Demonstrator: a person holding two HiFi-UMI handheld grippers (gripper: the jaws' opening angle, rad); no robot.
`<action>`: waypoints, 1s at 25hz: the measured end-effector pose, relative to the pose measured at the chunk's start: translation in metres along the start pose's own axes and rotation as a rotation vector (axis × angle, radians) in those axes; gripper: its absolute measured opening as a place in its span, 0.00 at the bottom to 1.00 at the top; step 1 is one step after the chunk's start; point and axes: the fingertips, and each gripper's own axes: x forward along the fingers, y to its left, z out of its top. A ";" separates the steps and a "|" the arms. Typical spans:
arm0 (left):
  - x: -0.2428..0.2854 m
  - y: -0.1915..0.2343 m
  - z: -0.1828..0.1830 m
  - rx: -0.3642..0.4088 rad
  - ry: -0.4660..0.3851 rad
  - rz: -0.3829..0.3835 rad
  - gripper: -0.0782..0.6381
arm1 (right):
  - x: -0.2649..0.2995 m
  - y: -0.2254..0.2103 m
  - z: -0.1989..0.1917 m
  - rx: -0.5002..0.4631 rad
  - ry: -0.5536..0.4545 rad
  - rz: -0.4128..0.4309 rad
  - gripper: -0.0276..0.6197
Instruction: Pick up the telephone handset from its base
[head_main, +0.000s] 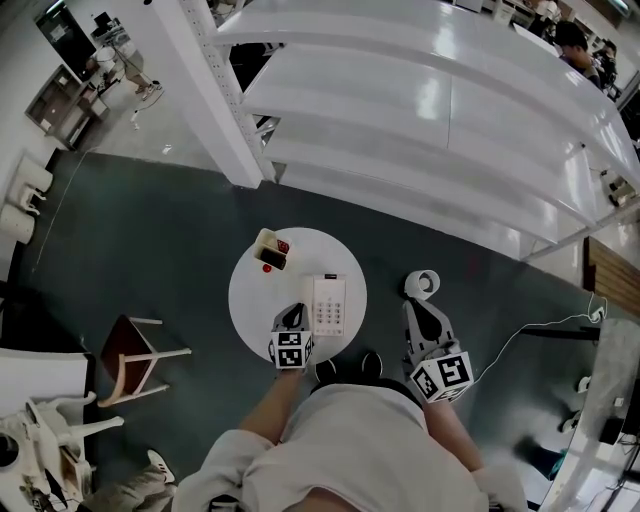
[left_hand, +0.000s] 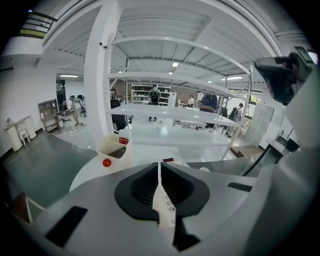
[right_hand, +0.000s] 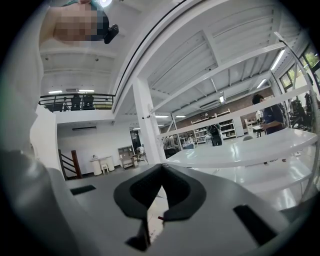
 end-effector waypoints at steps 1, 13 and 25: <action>0.004 -0.001 -0.003 -0.003 0.014 -0.013 0.14 | 0.001 -0.001 0.000 0.000 0.002 -0.004 0.05; 0.042 0.005 -0.044 -0.025 0.197 -0.012 0.47 | 0.004 -0.008 -0.003 0.003 0.014 -0.037 0.05; 0.074 0.026 -0.068 -0.074 0.312 0.029 0.47 | 0.003 -0.014 -0.005 0.000 0.026 -0.072 0.05</action>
